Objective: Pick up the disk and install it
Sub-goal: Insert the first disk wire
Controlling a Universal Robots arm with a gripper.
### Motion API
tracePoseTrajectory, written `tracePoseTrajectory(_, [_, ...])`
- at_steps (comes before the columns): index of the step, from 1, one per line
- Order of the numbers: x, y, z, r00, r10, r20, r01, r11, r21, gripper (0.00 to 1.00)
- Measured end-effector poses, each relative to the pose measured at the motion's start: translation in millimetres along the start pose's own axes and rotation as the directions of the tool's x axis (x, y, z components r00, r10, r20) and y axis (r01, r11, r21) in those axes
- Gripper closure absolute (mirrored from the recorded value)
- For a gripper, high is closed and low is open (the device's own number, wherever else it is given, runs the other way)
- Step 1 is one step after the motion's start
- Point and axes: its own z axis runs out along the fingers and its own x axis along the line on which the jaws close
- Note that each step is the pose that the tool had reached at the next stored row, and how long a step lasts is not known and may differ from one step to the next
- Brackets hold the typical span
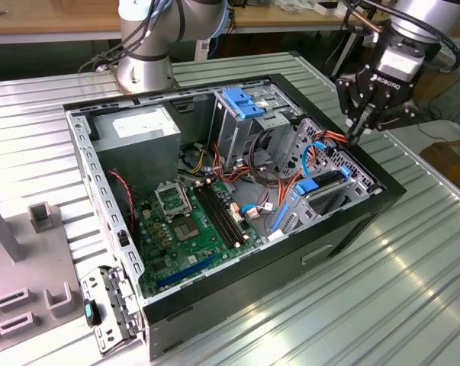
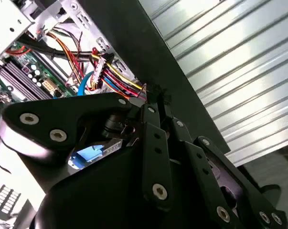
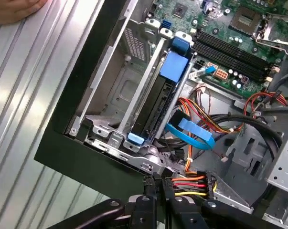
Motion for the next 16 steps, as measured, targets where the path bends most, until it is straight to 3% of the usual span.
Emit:
tracePoseTrajectory(1, [0.0, 0.0, 0.5, 0.9976, 0.070, 0.0012, -0.070, 0.9976, -0.0030, 0.83])
tracePoseTrajectory(3, [-0.2, 0.2, 1.3, 0.9892, 0.146, 0.0023, -0.146, 0.9892, -0.0063, 0.83])
tracePoseTrajectory(7, [-4.2, 10.7, 1.5, 0.9886, 0.151, 0.0022, -0.151, 0.9886, -0.0066, 0.83])
tracePoseTrajectory(16, [-4.8, 11.9, 2.8, 0.9684, 0.250, 0.0034, -0.249, 0.9683, -0.0112, 0.83])
